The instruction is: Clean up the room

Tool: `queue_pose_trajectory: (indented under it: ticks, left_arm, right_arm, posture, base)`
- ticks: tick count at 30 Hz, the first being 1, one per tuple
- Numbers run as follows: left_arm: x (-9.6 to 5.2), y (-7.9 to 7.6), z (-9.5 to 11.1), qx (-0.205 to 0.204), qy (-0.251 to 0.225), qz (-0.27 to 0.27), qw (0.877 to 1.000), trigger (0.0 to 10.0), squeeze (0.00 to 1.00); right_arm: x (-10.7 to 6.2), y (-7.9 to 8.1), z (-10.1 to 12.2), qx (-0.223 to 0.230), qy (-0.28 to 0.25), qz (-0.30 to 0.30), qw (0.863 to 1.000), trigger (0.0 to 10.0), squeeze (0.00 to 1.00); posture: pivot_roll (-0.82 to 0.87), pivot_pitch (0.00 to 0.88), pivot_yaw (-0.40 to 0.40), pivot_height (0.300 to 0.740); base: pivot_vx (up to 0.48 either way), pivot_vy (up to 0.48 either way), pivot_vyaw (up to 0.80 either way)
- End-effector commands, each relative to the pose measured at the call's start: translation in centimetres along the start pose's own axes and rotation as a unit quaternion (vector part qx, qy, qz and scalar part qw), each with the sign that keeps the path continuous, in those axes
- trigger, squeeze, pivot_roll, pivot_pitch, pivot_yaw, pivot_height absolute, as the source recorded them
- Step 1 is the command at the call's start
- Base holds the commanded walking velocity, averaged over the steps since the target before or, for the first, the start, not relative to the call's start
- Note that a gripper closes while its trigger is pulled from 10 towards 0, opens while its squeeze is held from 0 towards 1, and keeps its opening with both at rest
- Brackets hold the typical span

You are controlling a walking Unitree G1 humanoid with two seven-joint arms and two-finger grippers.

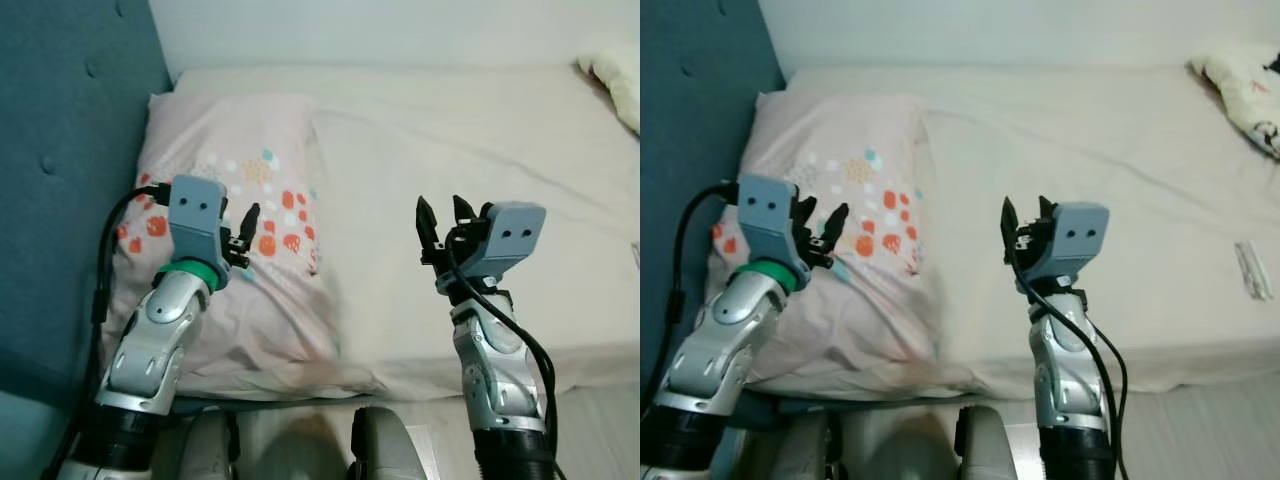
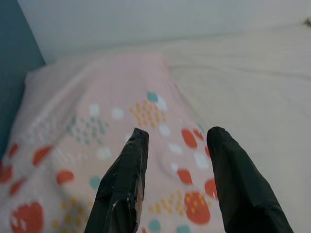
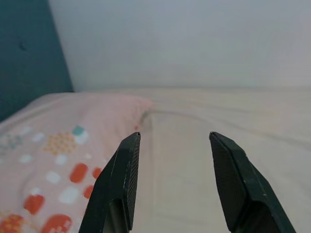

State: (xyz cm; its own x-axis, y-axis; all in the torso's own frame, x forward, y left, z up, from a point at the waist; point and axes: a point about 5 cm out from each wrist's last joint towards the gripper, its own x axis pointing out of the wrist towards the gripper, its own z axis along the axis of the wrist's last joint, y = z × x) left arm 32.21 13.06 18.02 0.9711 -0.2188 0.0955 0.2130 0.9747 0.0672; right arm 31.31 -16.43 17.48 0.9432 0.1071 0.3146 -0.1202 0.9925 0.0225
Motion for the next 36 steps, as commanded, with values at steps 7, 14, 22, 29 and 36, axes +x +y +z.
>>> queue_pose_trajectory:
  ticks: [7, 14, 22, 29, 36]
  left_arm:
    - [0.2, -1.0, -0.8, -0.021, 0.018, -0.02, 0.999, 10.0, 0.0]
    - [0.1, -1.5, -1.6, -0.059, 0.04, -0.032, 0.997, 10.0, 0.0]
    - [0.1, -1.8, -2.4, -0.039, 0.045, -0.045, 0.997, 10.0, 0.0]
    - [-0.4, -2.4, -2.5, -0.064, 0.034, -0.073, 0.995, 10.0, 0.0]
    - [-0.5, -2.6, -2.8, -0.04, 0.031, -0.073, 0.996, 10.0, 0.0]
  right_arm:
    - [-0.2, -0.7, -0.7, -0.005, 0.015, -0.011, 1.0, 10.0, 0.0]
    - [-0.2, -0.7, -1.0, -0.005, 0.021, -0.013, 1.0, 10.0, 0.0]
    - [-0.6, -0.4, -2.1, 0.005, 0.035, -0.026, 0.999, 10.0, 0.0]
    - [-0.4, 0.3, -2.6, 0.012, 0.038, -0.021, 0.999, 10.0, 0.0]
    - [-0.2, 0.6, -2.6, 0.013, 0.038, -0.016, 0.999, 10.0, 0.0]
  posture:
    - [0.0, 0.056, 0.003, 0.696]
    - [0.0, 0.053, 0.006, 0.716]
    - [0.0, 0.052, 0.014, 0.726]
    - [0.0, 0.051, 0.016, 0.726]
    - [0.0, 0.05, 0.015, 0.726]
  base:
    - [0.0, 0.0, 0.0]
    - [0.0, 0.0, 0.0]
    - [0.0, 0.0, 0.0]
    - [0.0, 0.0, 0.0]
    - [0.0, 0.0, 0.0]
